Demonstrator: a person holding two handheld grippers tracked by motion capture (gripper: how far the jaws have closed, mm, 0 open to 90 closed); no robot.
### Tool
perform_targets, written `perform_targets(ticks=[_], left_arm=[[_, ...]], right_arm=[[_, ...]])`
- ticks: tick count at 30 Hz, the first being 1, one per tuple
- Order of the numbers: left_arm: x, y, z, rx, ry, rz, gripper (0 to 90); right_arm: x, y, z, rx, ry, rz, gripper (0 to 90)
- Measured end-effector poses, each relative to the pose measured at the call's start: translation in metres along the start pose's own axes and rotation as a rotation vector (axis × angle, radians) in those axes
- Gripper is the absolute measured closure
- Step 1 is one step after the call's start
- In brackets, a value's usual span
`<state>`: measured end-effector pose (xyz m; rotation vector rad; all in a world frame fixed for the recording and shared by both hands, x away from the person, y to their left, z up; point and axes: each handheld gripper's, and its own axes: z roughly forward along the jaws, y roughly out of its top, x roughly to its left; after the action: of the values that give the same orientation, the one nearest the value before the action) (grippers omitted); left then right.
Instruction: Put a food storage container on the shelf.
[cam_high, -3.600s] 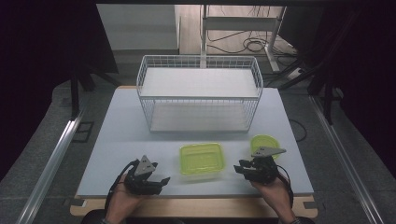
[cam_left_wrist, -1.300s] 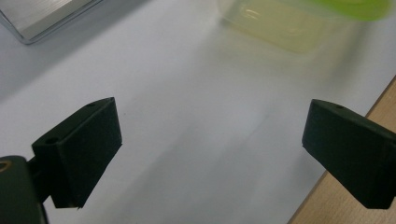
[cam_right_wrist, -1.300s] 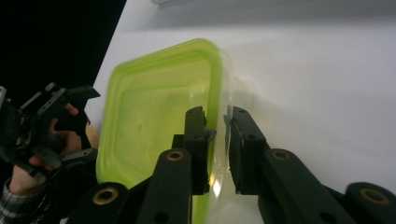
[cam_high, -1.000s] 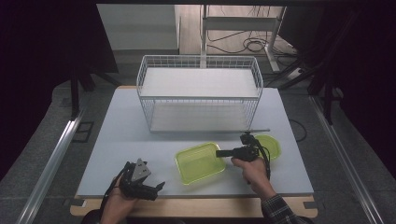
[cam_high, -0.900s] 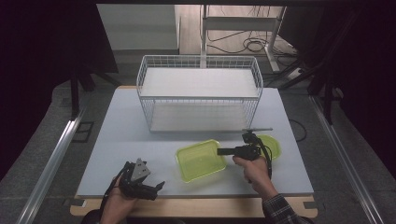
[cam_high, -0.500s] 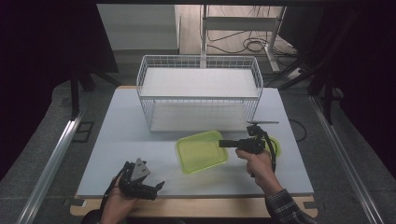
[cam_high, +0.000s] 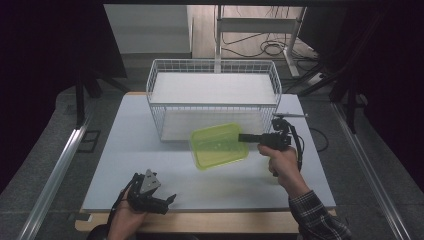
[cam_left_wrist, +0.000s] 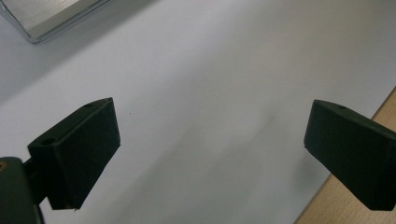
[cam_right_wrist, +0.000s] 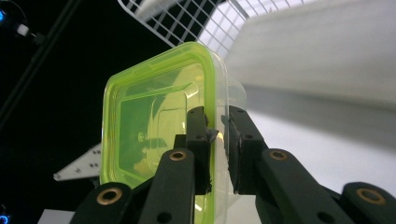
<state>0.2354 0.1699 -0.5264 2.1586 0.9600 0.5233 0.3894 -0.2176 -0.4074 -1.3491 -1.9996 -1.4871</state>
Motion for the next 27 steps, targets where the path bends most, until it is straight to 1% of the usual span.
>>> perform_targets(ticks=[1, 4, 6, 7, 8, 9, 15, 21, 27], left_arm=[[0.000, 0.000, 0.000, 0.001, -0.001, 0.000, 3.1], [0.000, 0.000, 0.000, 0.003, 0.000, 0.002, 3.1], [0.000, 0.000, 0.000, 0.004, 0.000, 0.002, 3.1], [0.000, 0.000, 0.000, 0.005, 0.000, 0.003, 3.1], [0.000, 0.000, 0.000, 0.005, 0.000, 0.003, 3.1], [0.000, 0.000, 0.000, 0.002, 0.001, 0.003, 3.1], [0.000, 0.000, 0.000, -0.001, 0.001, 0.003, 3.0], [0.002, 0.000, 0.000, -0.006, 0.002, -0.008, 2.5], [0.004, -0.001, 0.000, -0.014, -0.017, -0.043, 1.8]], right_arm=[[0.005, 0.007, -0.004, -0.013, 0.005, -0.002, 79.8], [0.011, 0.018, -0.007, -0.026, 0.005, -0.014, 79.8], [0.013, 0.021, -0.008, -0.026, 0.009, -0.014, 79.8], [0.016, 0.028, -0.010, -0.032, 0.014, -0.015, 79.8], [0.016, 0.028, -0.010, -0.032, 0.014, -0.015, 79.8], [0.020, 0.034, -0.012, -0.041, 0.011, -0.018, 79.8], [0.031, 0.055, -0.015, -0.077, 0.018, -0.020, 79.9], [0.040, 0.076, -0.015, -0.118, -0.001, -0.033, 79.9], [0.044, 0.096, -0.012, -0.157, -0.043, -0.039, 79.8]])
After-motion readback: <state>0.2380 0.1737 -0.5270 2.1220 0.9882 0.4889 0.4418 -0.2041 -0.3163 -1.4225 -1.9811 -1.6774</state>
